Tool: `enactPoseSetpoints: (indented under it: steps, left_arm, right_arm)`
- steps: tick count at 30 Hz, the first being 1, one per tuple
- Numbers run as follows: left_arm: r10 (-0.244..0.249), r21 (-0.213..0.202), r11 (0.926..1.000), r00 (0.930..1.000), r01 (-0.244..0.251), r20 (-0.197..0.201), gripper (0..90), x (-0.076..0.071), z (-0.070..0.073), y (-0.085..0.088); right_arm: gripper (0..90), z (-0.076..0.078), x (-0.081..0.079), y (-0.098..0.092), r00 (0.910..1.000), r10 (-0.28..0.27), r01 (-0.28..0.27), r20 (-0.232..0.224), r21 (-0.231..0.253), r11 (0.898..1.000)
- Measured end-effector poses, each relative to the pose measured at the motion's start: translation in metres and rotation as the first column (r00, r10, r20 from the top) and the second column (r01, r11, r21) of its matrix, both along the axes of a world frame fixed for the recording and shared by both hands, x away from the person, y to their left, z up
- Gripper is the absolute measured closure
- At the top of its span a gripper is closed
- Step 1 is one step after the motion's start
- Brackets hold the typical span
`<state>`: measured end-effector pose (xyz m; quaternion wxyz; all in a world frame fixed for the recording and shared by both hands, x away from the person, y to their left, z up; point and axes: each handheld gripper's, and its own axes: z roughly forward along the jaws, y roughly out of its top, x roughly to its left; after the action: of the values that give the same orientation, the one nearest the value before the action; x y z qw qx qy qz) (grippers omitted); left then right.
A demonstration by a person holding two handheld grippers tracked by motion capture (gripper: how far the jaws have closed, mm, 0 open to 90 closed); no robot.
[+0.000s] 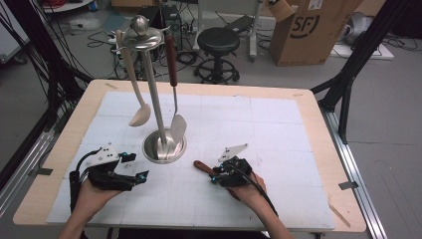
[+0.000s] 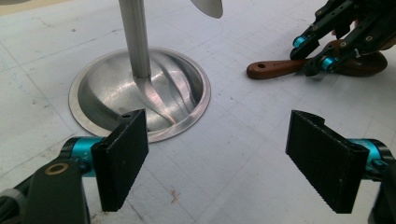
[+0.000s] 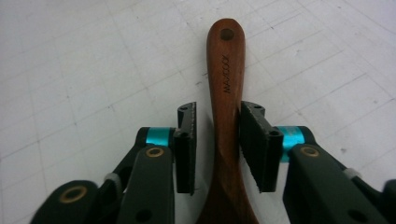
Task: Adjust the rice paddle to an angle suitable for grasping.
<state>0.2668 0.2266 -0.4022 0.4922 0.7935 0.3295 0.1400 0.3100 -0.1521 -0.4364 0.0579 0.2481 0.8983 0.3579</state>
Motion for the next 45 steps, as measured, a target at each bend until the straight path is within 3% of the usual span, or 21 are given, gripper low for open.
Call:
enactPoseSetpoints:
  steps: [8,16,21,34,45]
  left_arm:
    - [-0.005,-0.001,1.0000,1.0000,0.005,-0.006,23.1,0.000,0.000,0.000]
    - [-0.023,0.004,0.9997,0.9996,0.023,-0.016,26.2,0.001,-0.001,-0.003]
    - [-0.032,0.001,0.9995,0.9993,0.032,-0.021,27.3,0.002,-0.001,-0.004]
    - [-0.034,0.004,0.9994,0.9992,0.034,-0.019,26.9,0.002,-0.001,-0.004]
    - [-0.040,0.005,0.9992,0.9989,0.040,-0.022,27.5,0.002,-0.001,-0.006]
  right_arm:
    - [73.8,0.001,-0.002,0.002,0.9993,0.016,-0.015,0.034,-0.037,0.999]
    - [76.8,0.002,-0.001,0.002,0.9986,0.036,-0.035,0.038,-0.036,0.999]
    - [77.8,0.004,-0.003,0.004,0.9972,0.066,-0.066,0.036,0.001,0.998]
    - [74.6,0.004,-0.009,0.001,0.9976,0.068,-0.068,0.010,-0.058,0.996]
    - [78.3,0.004,-0.010,0.004,0.9940,0.100,-0.098,0.044,-0.036,0.995]
